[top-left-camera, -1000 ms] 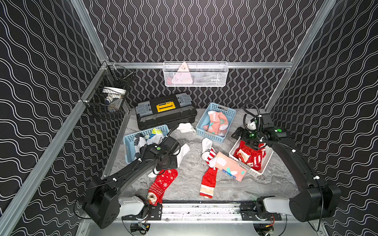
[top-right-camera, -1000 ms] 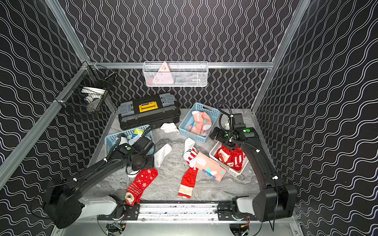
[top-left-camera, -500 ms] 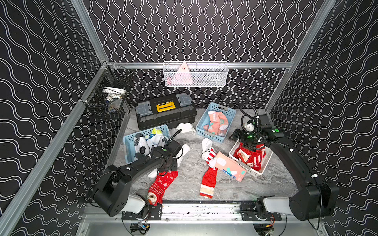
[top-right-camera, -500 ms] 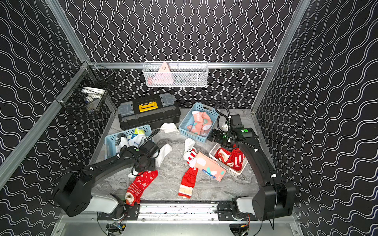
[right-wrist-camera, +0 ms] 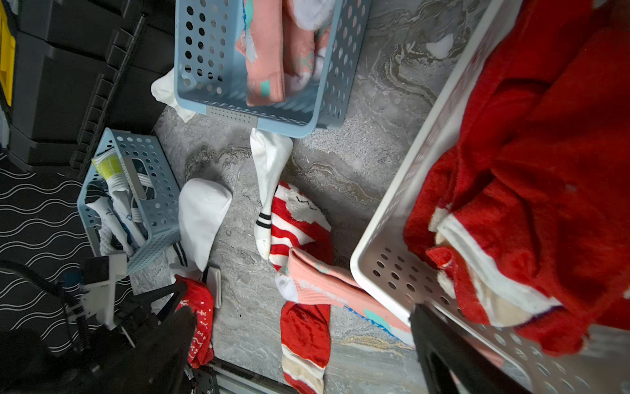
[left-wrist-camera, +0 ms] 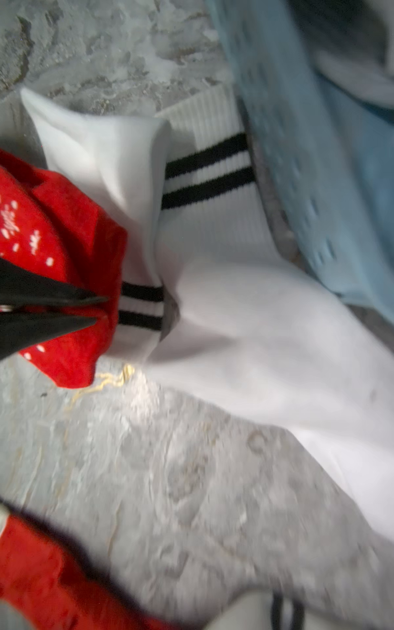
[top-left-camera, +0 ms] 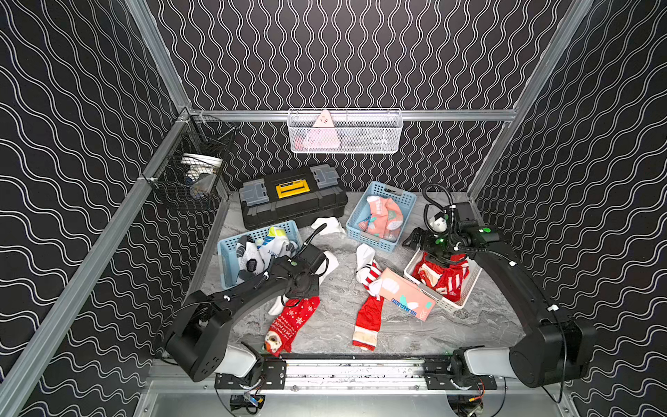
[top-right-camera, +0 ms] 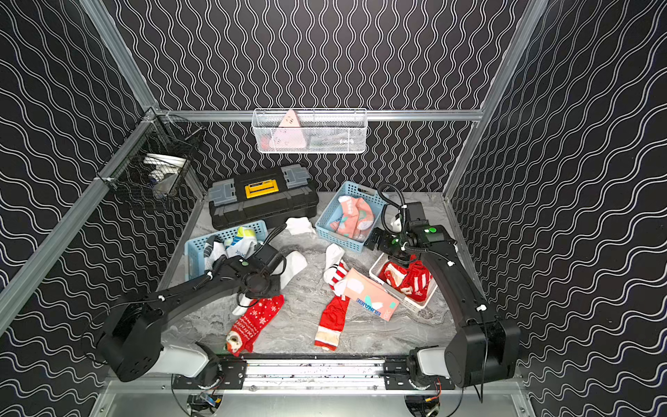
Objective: Sort the socks into the basket by color
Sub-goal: Pick up the sock at the center of the board.
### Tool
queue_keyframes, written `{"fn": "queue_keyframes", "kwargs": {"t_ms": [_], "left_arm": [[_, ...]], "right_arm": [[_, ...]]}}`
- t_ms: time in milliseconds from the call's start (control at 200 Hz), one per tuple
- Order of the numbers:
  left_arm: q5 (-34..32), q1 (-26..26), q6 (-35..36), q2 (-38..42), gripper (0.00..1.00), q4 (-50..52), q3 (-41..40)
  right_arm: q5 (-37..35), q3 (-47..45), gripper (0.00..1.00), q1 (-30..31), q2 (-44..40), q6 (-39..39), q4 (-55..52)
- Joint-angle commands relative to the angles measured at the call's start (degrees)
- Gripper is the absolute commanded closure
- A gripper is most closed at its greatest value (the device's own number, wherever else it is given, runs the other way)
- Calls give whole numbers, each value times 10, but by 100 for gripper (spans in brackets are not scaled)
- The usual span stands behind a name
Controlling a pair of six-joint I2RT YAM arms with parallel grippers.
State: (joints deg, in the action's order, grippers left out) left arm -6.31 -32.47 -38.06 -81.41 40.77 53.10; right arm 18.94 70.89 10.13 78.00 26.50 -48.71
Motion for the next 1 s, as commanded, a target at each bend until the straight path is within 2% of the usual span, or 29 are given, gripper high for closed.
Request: {"fn": "queue_keyframes", "kwargs": {"t_ms": [0,160,380,816,991], "left_arm": [[1,-16,10,10,100,21,36],[21,-35,18,17,100,36,85],[63,-42,27,42,100,-7,116],[130,-42,27,56,100,-53,208],[156,-42,14,53,100,-88,237]], "right_arm": [[8,7,0,3,5,-2,2],[17,11,0,8,13,-3,2],[37,14,0,16,13,-4,12],[144,6,3,23,-1,6,63],[210,-2,6,27,-2,20,97]]}}
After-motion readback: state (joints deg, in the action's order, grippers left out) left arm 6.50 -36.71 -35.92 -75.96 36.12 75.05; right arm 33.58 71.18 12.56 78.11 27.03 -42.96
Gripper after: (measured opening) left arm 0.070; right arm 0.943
